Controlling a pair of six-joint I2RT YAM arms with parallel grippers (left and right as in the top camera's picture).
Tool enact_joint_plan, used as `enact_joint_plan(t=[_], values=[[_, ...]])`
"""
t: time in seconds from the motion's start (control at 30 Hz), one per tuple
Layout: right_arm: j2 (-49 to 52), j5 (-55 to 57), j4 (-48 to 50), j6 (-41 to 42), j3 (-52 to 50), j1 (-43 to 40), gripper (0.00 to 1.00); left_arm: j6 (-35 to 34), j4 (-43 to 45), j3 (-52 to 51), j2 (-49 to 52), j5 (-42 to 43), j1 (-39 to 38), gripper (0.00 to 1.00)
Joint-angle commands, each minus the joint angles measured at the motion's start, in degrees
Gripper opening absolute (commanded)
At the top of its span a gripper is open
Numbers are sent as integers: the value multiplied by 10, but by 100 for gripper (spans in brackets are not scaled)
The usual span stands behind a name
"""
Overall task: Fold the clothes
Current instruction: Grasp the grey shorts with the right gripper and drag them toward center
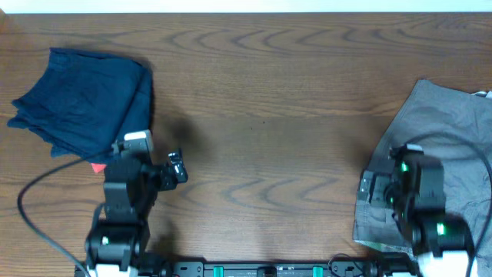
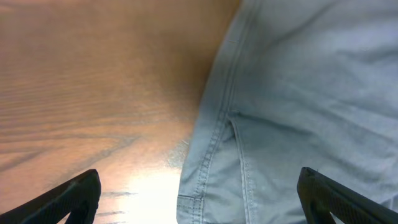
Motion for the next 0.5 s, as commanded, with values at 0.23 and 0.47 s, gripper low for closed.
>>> enact_joint_plan(t=[0.23,0.47], values=[[199,45,-6,93,26,-14,81,-3,-30,53,116,57,3,98],[313,77,11,155,9,-15,82,-3,-29,53,120,56,3,98]])
